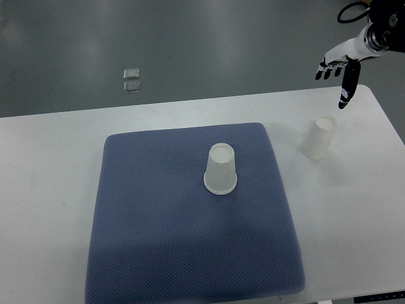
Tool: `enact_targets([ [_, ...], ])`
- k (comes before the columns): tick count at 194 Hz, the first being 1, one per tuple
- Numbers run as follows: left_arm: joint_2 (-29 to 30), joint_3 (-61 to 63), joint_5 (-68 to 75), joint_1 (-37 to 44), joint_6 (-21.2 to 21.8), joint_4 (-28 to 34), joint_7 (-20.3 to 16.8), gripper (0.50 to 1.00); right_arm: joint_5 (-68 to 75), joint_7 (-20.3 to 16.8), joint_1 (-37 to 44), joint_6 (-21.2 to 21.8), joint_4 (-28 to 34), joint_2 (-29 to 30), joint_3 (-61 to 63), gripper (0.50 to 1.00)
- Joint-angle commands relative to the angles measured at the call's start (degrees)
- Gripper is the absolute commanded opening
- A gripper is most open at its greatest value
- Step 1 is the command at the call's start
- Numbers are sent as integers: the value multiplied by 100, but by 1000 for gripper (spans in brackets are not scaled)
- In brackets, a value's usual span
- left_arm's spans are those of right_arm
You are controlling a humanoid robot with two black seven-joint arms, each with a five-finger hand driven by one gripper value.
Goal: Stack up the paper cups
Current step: 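Lower the right hand and close its fingers around the cup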
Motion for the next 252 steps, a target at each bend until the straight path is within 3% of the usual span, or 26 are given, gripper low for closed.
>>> enact_targets([
  [1, 0, 0, 1, 1, 2, -8, 0, 1000, 52, 3, -273, -126, -128, 28, 11, 903],
  [110, 0, 0, 1, 18, 2, 10, 0, 1000, 465, -6, -1283, -556, -849, 485, 11, 901],
  [252, 0, 0, 1, 27, 11, 36, 0, 1000, 465, -6, -2241, -600, -1833, 740, 11, 872],
])
